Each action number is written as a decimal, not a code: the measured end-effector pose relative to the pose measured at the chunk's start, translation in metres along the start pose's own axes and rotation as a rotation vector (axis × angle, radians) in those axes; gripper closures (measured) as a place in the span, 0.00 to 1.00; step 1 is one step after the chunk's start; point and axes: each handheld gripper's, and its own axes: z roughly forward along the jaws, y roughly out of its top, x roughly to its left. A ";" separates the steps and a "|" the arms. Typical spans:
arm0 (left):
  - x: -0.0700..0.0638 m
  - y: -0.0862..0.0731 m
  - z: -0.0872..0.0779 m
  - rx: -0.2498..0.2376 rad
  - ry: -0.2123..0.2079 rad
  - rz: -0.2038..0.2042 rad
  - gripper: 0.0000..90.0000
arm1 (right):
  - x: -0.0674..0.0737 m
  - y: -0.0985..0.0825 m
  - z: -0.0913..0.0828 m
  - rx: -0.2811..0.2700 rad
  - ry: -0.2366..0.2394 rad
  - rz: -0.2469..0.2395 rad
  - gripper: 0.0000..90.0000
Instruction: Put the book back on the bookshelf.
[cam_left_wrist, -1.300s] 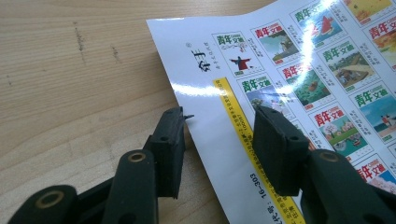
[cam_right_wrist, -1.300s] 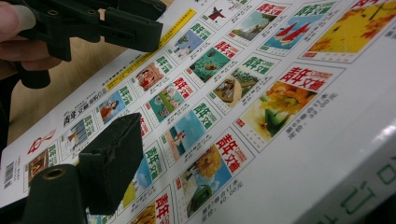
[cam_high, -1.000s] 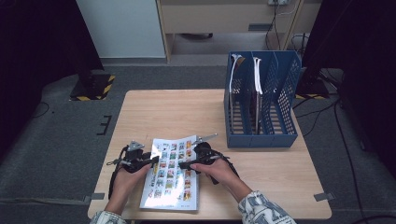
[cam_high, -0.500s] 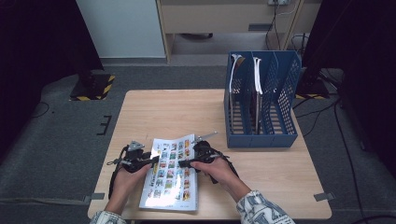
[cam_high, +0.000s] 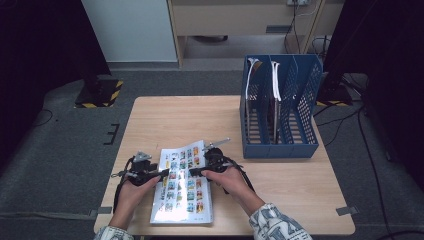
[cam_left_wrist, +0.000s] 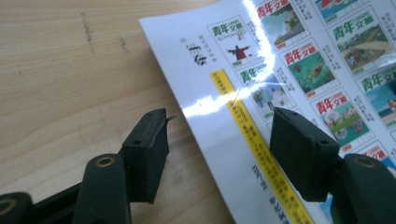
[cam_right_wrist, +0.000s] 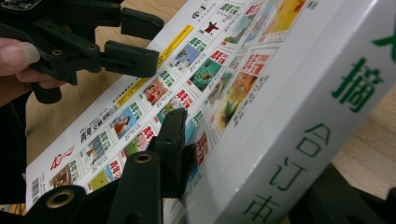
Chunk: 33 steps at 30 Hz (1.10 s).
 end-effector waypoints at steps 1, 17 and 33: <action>0.001 -0.002 -0.002 0.005 -0.007 -0.001 0.40 | 0.000 0.000 0.000 -0.002 -0.001 -0.005 0.67; 0.010 -0.005 0.001 0.042 -0.160 -0.039 0.41 | 0.005 0.008 0.000 0.001 -0.009 -0.048 0.68; 0.008 0.010 0.003 0.019 -0.097 0.010 0.66 | 0.005 0.019 -0.004 0.008 -0.046 -0.089 0.69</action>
